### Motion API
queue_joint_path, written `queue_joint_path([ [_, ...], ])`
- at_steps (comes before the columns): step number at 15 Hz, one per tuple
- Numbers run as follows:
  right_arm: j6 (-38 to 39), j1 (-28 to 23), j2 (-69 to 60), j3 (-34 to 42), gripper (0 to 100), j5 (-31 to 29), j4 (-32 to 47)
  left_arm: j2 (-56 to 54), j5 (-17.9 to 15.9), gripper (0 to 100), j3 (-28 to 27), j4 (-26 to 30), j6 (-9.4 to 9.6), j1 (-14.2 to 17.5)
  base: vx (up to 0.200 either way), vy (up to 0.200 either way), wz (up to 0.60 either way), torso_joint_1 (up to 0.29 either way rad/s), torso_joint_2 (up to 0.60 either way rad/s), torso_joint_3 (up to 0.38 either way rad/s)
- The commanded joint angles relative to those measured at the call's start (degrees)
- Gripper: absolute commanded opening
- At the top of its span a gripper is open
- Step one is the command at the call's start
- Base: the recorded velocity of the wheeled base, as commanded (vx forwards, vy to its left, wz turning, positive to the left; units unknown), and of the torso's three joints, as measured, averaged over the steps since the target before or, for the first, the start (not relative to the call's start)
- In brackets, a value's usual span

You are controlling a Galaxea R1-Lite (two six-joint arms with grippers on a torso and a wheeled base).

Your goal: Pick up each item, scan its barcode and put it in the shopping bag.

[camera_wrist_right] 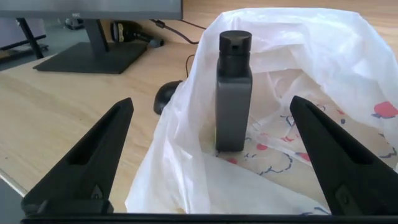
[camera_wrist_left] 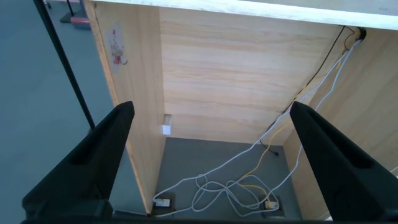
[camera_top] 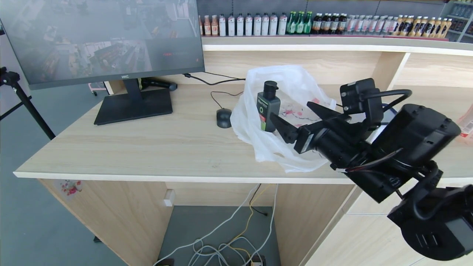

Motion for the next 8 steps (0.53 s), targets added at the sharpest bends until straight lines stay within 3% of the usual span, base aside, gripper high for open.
queue_joint_path([
  [1,-0.5,0.4,-2.1,5.1,100,-0.2,-3.6,0.0,0.0,100,0.0,0.0,0.04,0.0,0.0,0.0,0.0,0.0,0.0,0.0],
  [5,-2.2,0.7,-2.7,10.1,100,0.2,-12.9,0.0,0.0,100,0.0,0.0,0.13,0.0,0.0,0.0,0.0,0.0,0.0,0.0],
  [8,-2.5,0.8,-4.2,12.3,100,0.1,-13.8,0.0,0.0,100,0.0,0.0,-0.13,0.0,0.0,0.0,0.0,0.0,0.0,0.0],
])
